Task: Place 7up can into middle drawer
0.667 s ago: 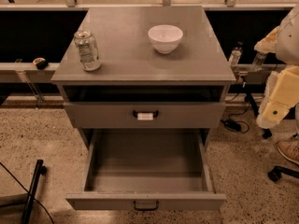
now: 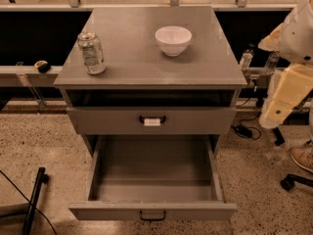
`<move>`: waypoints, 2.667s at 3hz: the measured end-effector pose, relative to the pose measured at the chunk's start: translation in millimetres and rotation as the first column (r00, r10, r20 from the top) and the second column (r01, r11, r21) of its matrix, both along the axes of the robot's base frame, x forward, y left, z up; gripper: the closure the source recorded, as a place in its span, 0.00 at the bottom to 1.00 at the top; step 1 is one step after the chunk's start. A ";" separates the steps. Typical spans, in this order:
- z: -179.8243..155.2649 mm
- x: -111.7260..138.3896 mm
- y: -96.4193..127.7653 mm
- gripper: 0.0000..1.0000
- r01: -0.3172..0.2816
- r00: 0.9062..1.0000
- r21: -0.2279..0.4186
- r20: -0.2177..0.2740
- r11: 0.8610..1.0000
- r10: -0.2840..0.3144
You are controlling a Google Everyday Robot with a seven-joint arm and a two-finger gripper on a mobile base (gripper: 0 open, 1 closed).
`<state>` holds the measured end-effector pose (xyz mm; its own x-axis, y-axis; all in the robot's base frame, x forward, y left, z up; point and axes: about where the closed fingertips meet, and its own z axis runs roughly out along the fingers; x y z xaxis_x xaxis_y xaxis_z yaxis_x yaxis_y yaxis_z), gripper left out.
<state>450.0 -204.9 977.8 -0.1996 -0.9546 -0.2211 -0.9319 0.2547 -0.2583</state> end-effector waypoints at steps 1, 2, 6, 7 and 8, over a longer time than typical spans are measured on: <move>-1.1 41.8 47.7 0.00 -0.077 0.997 0.028 0.022 0.997 0.077; -4.4 91.0 119.7 0.00 -0.176 0.984 0.060 0.034 0.983 0.174; -11.1 136.2 184.2 0.00 -0.409 0.910 0.148 0.138 0.900 0.391; -16.8 213.8 211.1 0.00 -0.411 0.901 0.320 0.287 0.854 0.326; -22.2 273.0 234.4 0.00 -0.391 0.898 0.477 0.384 0.787 0.213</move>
Offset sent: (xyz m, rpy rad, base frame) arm 0.1530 0.2153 -0.0095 0.1063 -0.0259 0.3104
